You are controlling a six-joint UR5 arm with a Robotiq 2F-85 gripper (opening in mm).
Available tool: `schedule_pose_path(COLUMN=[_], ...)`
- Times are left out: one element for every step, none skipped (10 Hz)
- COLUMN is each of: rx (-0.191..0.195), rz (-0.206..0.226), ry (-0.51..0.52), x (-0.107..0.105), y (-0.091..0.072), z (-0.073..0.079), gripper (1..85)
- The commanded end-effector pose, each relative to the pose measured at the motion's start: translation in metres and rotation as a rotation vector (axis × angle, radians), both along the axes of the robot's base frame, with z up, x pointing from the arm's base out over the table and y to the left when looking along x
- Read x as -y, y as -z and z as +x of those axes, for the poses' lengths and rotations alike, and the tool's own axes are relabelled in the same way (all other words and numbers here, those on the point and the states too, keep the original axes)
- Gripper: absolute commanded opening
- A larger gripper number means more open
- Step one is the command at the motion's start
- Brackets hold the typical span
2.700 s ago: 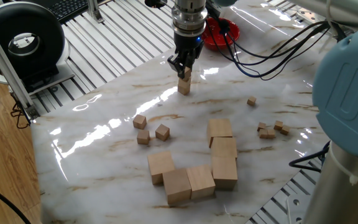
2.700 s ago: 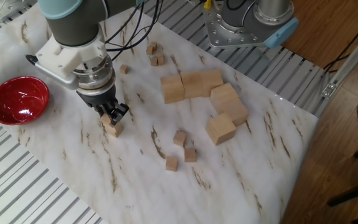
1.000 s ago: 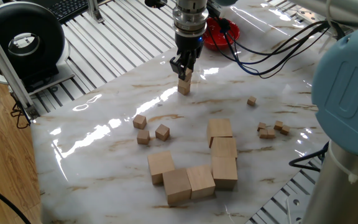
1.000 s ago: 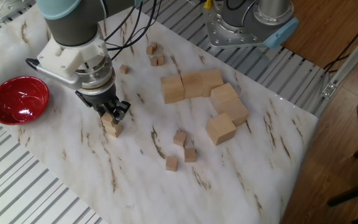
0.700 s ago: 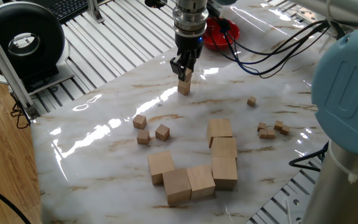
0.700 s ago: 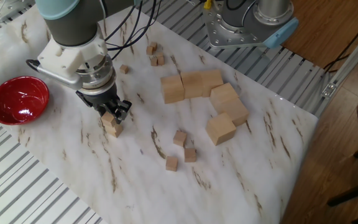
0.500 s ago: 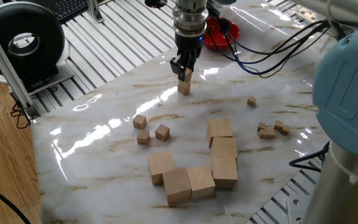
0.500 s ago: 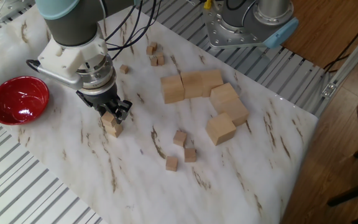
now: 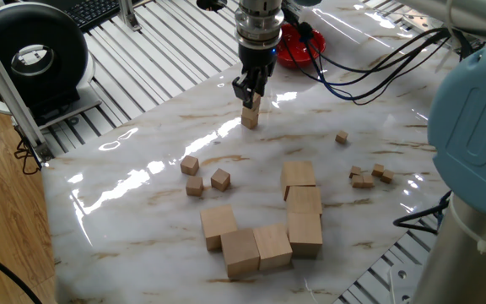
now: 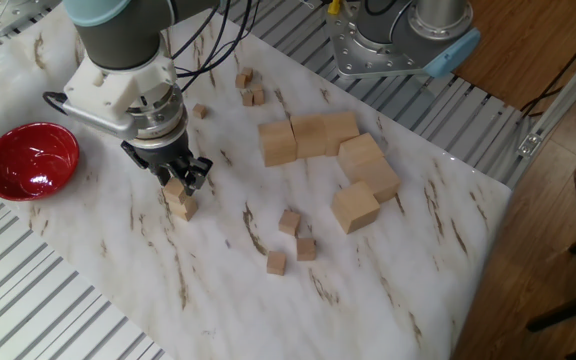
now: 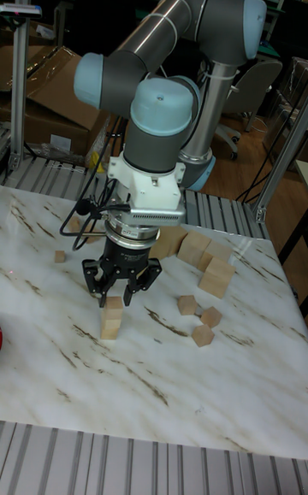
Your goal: Stack the blocks in a vertical line of five
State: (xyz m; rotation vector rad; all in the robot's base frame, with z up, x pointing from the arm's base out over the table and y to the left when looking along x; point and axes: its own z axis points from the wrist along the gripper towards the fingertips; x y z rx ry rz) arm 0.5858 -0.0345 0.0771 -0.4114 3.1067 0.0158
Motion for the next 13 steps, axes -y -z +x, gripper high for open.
schedule_pose_path(rx=[0.011,0.011,0.011,0.011,0.010,0.009,0.016,0.020,0.025,0.023,0.023,0.026,0.057], rz=[0.005,0.006,0.009,0.008,-0.005,-0.011,-0.012,-0.012,-0.014,0.002,0.013,0.024,0.013], ry=[0.000,-0.003,-0.006,-0.010,-0.015,-0.012,-0.006,-0.001,-0.001,0.005,0.010,0.019,0.024], x=[0.003,0.005,0.007,0.008,0.006,-0.003,-0.012,-0.018,-0.021,-0.029,-0.037,-0.047,-0.054], y=[-0.007,-0.010,-0.016,-0.022,-0.030,-0.039,-0.044,-0.047,-0.049,-0.048,-0.045,-0.041,-0.036], z=[0.001,0.000,-0.001,-0.002,-0.004,-0.008,-0.010,-0.012,-0.014,-0.019,-0.023,-0.026,-0.027], gripper=[45.3,45.3,45.7,46.0,46.0,46.0,46.0,46.0,46.0,46.0,46.0,46.0,46.3])
